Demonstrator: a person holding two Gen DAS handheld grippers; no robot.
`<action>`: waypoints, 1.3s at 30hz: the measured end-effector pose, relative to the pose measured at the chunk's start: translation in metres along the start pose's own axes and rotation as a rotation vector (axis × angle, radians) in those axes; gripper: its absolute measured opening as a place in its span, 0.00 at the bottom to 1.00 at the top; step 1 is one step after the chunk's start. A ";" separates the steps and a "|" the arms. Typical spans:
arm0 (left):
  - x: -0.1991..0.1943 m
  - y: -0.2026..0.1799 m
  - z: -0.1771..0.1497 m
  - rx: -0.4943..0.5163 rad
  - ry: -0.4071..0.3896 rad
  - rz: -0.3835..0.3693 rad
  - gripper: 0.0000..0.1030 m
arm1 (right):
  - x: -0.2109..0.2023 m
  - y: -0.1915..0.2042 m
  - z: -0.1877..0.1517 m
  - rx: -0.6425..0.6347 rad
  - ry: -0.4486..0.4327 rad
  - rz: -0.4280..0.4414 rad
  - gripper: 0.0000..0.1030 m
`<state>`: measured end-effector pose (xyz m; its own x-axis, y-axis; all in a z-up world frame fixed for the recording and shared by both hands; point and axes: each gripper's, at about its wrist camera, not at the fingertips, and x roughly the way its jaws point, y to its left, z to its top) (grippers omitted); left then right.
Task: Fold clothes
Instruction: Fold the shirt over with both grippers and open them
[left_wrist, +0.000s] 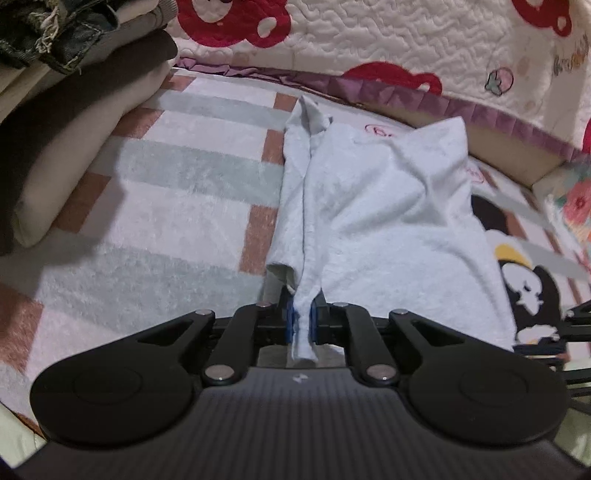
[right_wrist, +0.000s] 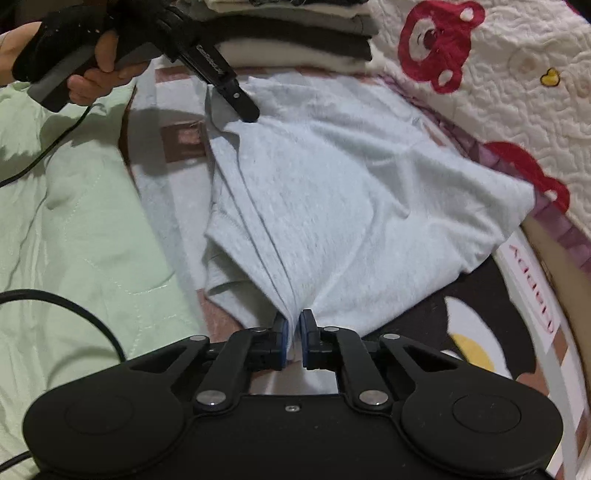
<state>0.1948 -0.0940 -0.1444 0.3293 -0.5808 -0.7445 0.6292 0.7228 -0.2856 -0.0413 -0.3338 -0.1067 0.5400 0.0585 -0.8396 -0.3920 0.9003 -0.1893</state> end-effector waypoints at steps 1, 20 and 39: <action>-0.001 0.001 0.000 -0.003 0.003 0.007 0.10 | -0.003 -0.004 0.000 0.022 -0.011 0.003 0.05; -0.030 0.012 0.011 0.059 -0.030 0.164 0.28 | -0.019 -0.077 0.008 0.390 -0.175 0.021 0.21; 0.174 -0.067 0.192 0.347 0.049 -0.049 0.53 | 0.078 -0.142 0.022 0.567 -0.225 -0.105 0.44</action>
<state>0.3450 -0.3153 -0.1385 0.2642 -0.5870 -0.7653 0.8477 0.5197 -0.1059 0.0734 -0.4471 -0.1343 0.7224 -0.0092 -0.6914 0.0953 0.9917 0.0863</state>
